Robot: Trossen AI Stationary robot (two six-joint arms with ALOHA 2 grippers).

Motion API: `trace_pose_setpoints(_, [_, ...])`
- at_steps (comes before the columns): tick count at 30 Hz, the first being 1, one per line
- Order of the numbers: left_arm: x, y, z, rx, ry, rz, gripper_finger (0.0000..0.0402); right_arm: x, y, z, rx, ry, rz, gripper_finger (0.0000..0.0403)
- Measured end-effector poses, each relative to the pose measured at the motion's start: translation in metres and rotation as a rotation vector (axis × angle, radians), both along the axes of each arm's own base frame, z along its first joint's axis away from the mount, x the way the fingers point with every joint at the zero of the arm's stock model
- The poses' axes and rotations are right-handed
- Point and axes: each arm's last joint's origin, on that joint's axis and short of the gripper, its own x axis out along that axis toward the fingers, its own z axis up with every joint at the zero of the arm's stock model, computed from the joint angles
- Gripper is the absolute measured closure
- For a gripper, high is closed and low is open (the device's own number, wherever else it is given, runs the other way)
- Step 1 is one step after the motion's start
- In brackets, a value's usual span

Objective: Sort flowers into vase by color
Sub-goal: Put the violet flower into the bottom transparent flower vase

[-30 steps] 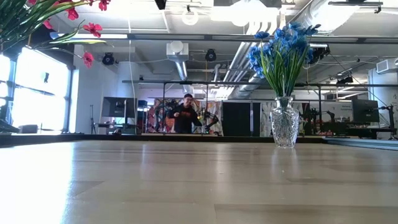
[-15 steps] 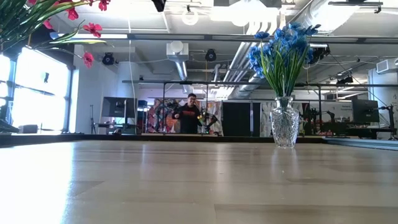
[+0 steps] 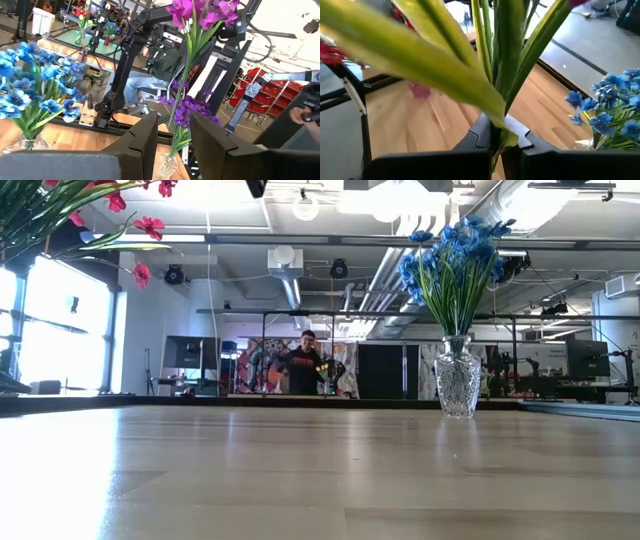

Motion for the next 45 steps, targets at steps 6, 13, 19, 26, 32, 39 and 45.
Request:
trace_pose_setpoints(6, [0.002, -0.006, 0.0, -0.003, -0.002, 0.047, 0.03, -0.016, 0.02, 0.003, -0.105, -0.16, 0.001, 0.0403])
trace_pose_setpoints(13, [0.005, -0.013, 0.0, -0.007, -0.002, 0.094, 0.03, -0.034, 0.036, 0.007, -0.159, -0.251, 0.06, 0.0403])
trace_pose_setpoints(19, [0.006, -0.015, 0.0, -0.009, -0.002, 0.15, 0.03, -0.051, 0.053, 0.013, -0.164, -0.313, 0.147, 0.0403])
trace_pose_setpoints(26, [0.006, -0.012, 0.0, -0.003, -0.007, 0.225, 0.03, -0.055, 0.069, 0.03, -0.174, -0.365, 0.223, 0.0403])
trace_pose_setpoints(32, [0.006, -0.011, 0.0, -0.003, -0.008, 0.256, 0.03, -0.049, 0.081, 0.039, -0.102, -0.331, 0.434, 0.0403])
trace_pose_setpoints(39, [0.006, -0.012, 0.0, -0.004, -0.008, 0.254, 0.03, -0.056, 0.099, 0.034, -0.026, -0.262, 0.718, 0.0403])
trace_pose_setpoints(45, [0.007, -0.016, 0.0, -0.005, -0.008, 0.245, 0.03, -0.072, 0.106, 0.008, -0.058, -0.144, 0.627, 0.0403])
